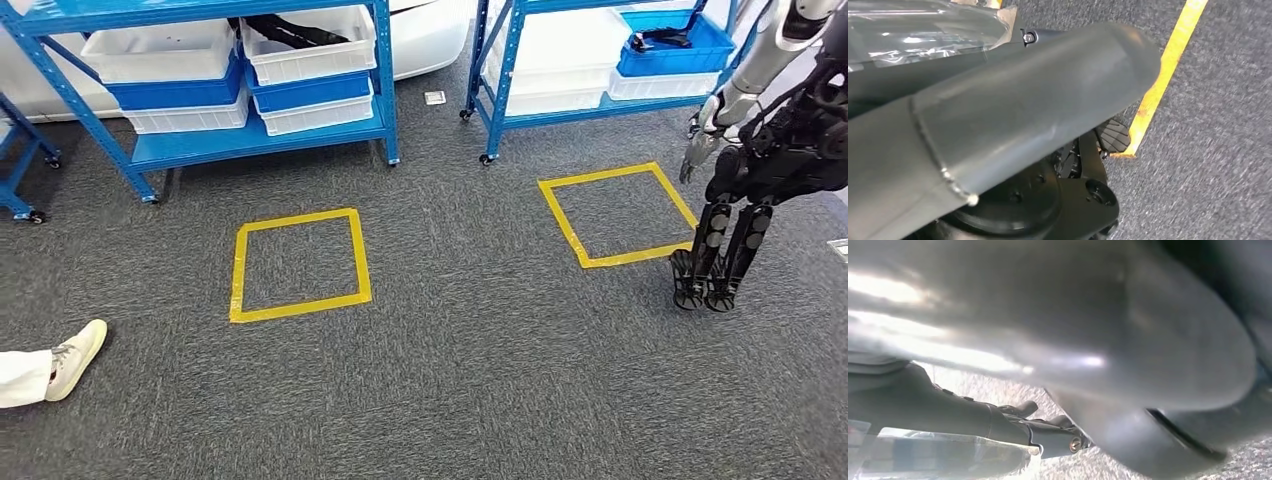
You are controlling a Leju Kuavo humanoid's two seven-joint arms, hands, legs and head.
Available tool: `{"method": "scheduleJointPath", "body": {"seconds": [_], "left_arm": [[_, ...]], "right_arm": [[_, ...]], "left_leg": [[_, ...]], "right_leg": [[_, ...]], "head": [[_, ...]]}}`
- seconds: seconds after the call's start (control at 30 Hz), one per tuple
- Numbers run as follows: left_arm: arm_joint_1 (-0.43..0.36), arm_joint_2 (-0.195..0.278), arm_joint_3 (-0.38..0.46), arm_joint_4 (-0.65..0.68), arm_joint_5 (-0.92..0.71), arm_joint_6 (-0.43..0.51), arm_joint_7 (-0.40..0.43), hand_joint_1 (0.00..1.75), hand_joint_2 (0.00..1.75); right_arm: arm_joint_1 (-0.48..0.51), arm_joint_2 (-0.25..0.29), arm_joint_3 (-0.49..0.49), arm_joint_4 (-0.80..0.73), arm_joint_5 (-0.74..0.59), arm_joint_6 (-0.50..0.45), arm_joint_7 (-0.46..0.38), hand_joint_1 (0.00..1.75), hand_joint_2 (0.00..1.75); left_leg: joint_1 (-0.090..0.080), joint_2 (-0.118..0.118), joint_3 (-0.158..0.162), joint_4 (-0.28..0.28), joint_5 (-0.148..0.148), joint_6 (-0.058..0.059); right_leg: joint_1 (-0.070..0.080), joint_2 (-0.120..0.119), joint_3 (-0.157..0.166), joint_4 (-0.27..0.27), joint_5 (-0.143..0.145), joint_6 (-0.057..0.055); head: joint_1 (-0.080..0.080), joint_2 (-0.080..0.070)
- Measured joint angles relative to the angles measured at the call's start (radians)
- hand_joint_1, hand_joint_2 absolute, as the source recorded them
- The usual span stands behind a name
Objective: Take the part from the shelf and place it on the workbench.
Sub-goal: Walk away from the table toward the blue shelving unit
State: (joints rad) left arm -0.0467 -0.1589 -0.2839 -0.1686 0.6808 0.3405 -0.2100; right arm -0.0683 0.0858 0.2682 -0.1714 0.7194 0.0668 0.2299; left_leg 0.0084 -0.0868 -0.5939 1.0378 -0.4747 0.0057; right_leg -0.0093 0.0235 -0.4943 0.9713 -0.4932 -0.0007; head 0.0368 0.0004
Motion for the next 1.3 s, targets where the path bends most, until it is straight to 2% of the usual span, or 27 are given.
{"method": "scheduleJointPath", "body": {"seconds": [0.07,0.1,0.13,0.17,0.2,0.27,0.3,0.37,0.43,0.47,0.5,0.57,0.63,0.67,0.7,0.73,0.77,0.83,0.87,0.97,1.03,1.1,1.13,1.17,1.23,1.27,1.3], "left_arm": [[-0.003,0.001,0.002,0.000,0.004,0.008,-0.001,0.00,0.00],[-0.003,0.001,0.004,0.000,0.008,0.010,-0.002,0.00,0.00],[-0.002,0.001,0.006,0.000,0.012,0.012,-0.002,0.00,0.00],[-0.002,0.001,0.009,0.000,0.014,0.013,-0.002,0.00,0.00],[-0.001,0.001,0.012,0.000,0.017,0.014,-0.002,0.00,0.00],[0.000,0.002,0.017,0.000,0.018,0.014,-0.002,0.00,0.00],[0.000,0.002,0.019,-0.001,0.019,0.014,-0.002,0.00,0.00],[-0.001,0.000,0.023,-0.001,0.022,0.014,-0.001,0.00,0.00],[-0.001,-0.001,0.025,-0.001,0.027,0.016,-0.001,0.00,0.00],[-0.001,-0.002,0.026,-0.001,0.029,0.017,-0.001,0.00,0.00],[-0.001,-0.002,0.026,-0.001,0.030,0.018,-0.001,0.00,0.00],[-0.002,-0.004,0.026,-0.002,0.031,0.016,0.000,0.00,0.00],[-0.002,-0.006,0.026,-0.002,0.032,0.010,-0.002,0.00,0.00],[-0.002,-0.006,0.026,-0.002,0.033,0.007,-0.004,0.00,0.00],[-0.002,-0.006,0.027,-0.002,0.035,0.005,-0.006,0.00,0.00],[-0.002,-0.006,0.027,-0.002,0.036,0.004,-0.008,0.00,0.00],[-0.002,-0.007,0.027,-0.002,0.036,0.003,-0.009,0.00,0.00],[-0.002,-0.008,0.027,-0.002,0.036,0.003,-0.010,0.00,0.00],[-0.002,-0.008,0.027,-0.002,0.036,0.003,-0.010,0.00,0.00],[-0.001,-0.007,0.030,-0.002,0.036,0.003,-0.011,0.00,0.00],[-0.001,-0.005,0.032,-0.002,0.035,0.001,-0.011,0.00,0.00],[-0.001,-0.005,0.032,-0.002,0.032,-0.004,-0.011,0.00,0.00],[-0.001,-0.005,0.033,-0.003,0.031,-0.008,-0.012,0.00,0.00],[0.000,-0.005,0.033,-0.003,0.030,-0.013,-0.013,0.00,0.00],[0.000,-0.003,0.033,-0.003,0.027,-0.025,-0.015,0.00,0.00],[0.001,-0.002,0.033,-0.003,0.025,-0.030,-0.016,0.00,0.00],[0.003,-0.001,0.033,-0.003,0.022,-0.034,-0.017,0.00,0.00]], "right_arm": [[0.004,0.000,0.000,0.000,0.002,0.001,-0.003,0.00,0.00],[0.006,-0.001,0.000,0.000,0.002,0.003,-0.004,0.00,0.00],[0.006,-0.001,0.000,0.000,0.001,0.004,-0.005,0.00,0.00],[0.006,-0.002,0.000,0.000,0.000,0.005,-0.006,0.00,0.00],[0.006,-0.002,-0.001,0.000,-0.002,0.006,-0.007,0.00,0.00],[0.005,-0.002,-0.001,0.000,-0.004,0.006,-0.009,0.00,0.00],[0.004,-0.002,-0.001,0.000,-0.003,0.006,-0.009,0.00,0.00],[0.000,-0.002,-0.001,0.000,-0.002,0.006,-0.009,0.00,0.00],[-0.005,-0.002,-0.001,0.000,0.001,0.005,-0.008,0.00,0.00],[-0.006,-0.002,-0.001,0.000,0.002,0.005,-0.006,0.00,0.00],[-0.005,-0.002,-0.002,0.000,0.002,0.005,-0.004,0.00,0.00],[-0.004,-0.004,-0.003,0.000,0.003,0.004,0.000,0.00,0.00],[-0.004,-0.005,-0.005,0.000,0.002,0.004,0.000,0.00,0.00],[-0.005,-0.006,-0.007,0.000,0.001,0.004,0.001,0.00,0.00],[-0.006,-0.006,-0.009,0.000,0.001,0.004,0.001,0.00,0.00],[-0.006,-0.007,-0.010,0.000,0.000,0.004,0.003,0.00,0.00],[-0.006,-0.008,-0.012,0.000,0.001,0.004,0.004,0.00,0.00],[-0.004,-0.009,-0.013,0.000,0.001,0.003,0.006,0.00,0.00],[-0.003,-0.009,-0.013,0.000,0.001,0.003,0.006,0.00,0.00],[-0.001,-0.009,-0.014,0.000,0.001,0.002,0.006,0.00,0.00],[-0.001,-0.007,-0.014,0.000,0.000,0.002,0.006,0.00,0.00],[-0.001,-0.006,-0.015,0.000,-0.002,0.002,0.006,0.00,0.00],[0.000,-0.007,-0.015,0.000,-0.003,0.002,0.006,0.00,0.00],[0.000,-0.007,-0.016,0.000,-0.004,0.001,0.006,0.00,0.00],[0.000,-0.010,-0.020,0.000,-0.009,-0.001,0.006,0.00,0.00],[0.000,-0.011,-0.022,0.000,-0.011,-0.002,0.004,0.00,0.00],[0.000,-0.013,-0.025,-0.001,-0.012,-0.003,0.004,0.00,0.00]], "left_leg": [[0.001,0.061,-0.054,0.110,-0.062,-0.012],[0.004,0.073,-0.089,0.176,-0.091,-0.017],[0.007,0.079,-0.116,0.226,-0.107,-0.022],[0.010,0.083,-0.126,0.242,-0.103,-0.026],[0.013,0.089,-0.115,0.219,-0.080,-0.028],[0.017,0.106,-0.045,0.091,-0.014,-0.030],[0.016,0.112,-0.010,0.030,0.008,-0.027],[0.012,0.116,0.022,-0.027,0.019,-0.015],[0.007,0.109,0.022,-0.032,0.020,0.001],[0.007,0.106,0.022,-0.035,0.022,0.009],[0.008,0.103,0.023,-0.039,0.025,0.017],[0.010,0.097,0.024,-0.043,0.028,0.027],[0.009,0.089,0.023,-0.043,0.028,0.031],[0.009,0.084,0.023,-0.043,0.027,0.031],[0.008,0.078,0.025,-0.043,0.027,0.031],[0.008,0.072,0.027,-0.043,0.027,0.030],[0.008,0.067,0.028,-0.043,0.026,0.029],[0.004,0.059,0.029,-0.040,0.024,0.022],[0.001,0.057,0.028,-0.039,0.022,0.019],[0.001,0.056,0.029,-0.038,0.017,0.025],[0.001,0.058,0.034,-0.045,0.019,0.030],[0.006,0.058,0.062,-0.090,0.033,0.040],[0.009,0.059,0.082,-0.121,0.044,0.046],[0.014,0.060,0.099,-0.147,0.053,0.049],[0.022,0.063,0.111,-0.164,0.058,0.045],[0.029,0.064,0.112,-0.165,0.055,0.038],[0.037,0.064,0.114,-0.163,0.051,0.028]], "right_leg": [[-0.001,-0.026,0.003,-0.003,0.000,-0.008],[-0.001,-0.039,0.004,-0.003,-0.001,-0.011],[-0.001,-0.051,0.004,-0.003,-0.003,-0.012],[-0.001,-0.063,0.005,-0.003,-0.005,-0.011],[-0.001,-0.074,0.006,-0.002,-0.007,-0.010],[-0.002,-0.088,0.011,-0.001,-0.015,-0.001],[0.000,-0.093,0.014,0.000,-0.021,0.006],[0.004,-0.100,0.017,0.002,-0.028,0.018],[0.004,-0.104,0.022,0.002,-0.031,0.028],[0.002,-0.096,0.022,0.008,-0.036,0.032],[0.000,-0.082,0.012,0.031,-0.050,0.033],[-0.003,-0.047,-0.042,0.140,-0.102,0.028],[-0.003,-0.032,-0.110,0.272,-0.147,0.026],[-0.003,-0.029,-0.125,0.300,-0.149,0.031],[-0.004,-0.028,-0.122,0.287,-0.134,0.038],[-0.004,-0.028,-0.101,0.236,-0.106,0.046],[-0.005,-0.027,-0.070,0.162,-0.072,0.052],[-0.003,-0.023,-0.026,0.043,-0.022,0.049],[-0.002,-0.021,-0.017,0.016,-0.011,0.044],[0.001,-0.022,-0.017,0.009,-0.005,0.034],[-0.003,-0.022,-0.009,0.000,-0.002,0.037],[-0.005,-0.023,0.003,-0.010,0.001,0.041],[-0.003,-0.022,-0.001,0.002,-0.007,0.039],[-0.003,-0.022,-0.017,0.037,-0.024,0.037],[-0.011,-0.021,-0.085,0.159,-0.077,0.037],[-0.017,-0.021,-0.116,0.214,-0.095,0.043],[-0.025,-0.021,-0.130,0.238,-0.097,0.056]], "head": [[-0.002,0.000],[-0.002,0.000],[-0.002,0.000],[-0.002,0.000],[-0.002,0.000],[-0.002,0.000],[-0.002,0.000],[0.001,0.000],[0.004,0.000],[0.004,0.000],[0.004,0.000],[0.005,0.000],[0.006,0.000],[0.006,0.000],[0.006,0.000],[0.006,0.000],[0.006,0.000],[0.006,0.000],[0.005,0.000],[0.005,0.000],[0.004,0.000],[0.002,0.000],[0.001,0.000],[0.000,0.000],[0.000,0.000],[0.000,0.000],[0.000,0.000]]}}
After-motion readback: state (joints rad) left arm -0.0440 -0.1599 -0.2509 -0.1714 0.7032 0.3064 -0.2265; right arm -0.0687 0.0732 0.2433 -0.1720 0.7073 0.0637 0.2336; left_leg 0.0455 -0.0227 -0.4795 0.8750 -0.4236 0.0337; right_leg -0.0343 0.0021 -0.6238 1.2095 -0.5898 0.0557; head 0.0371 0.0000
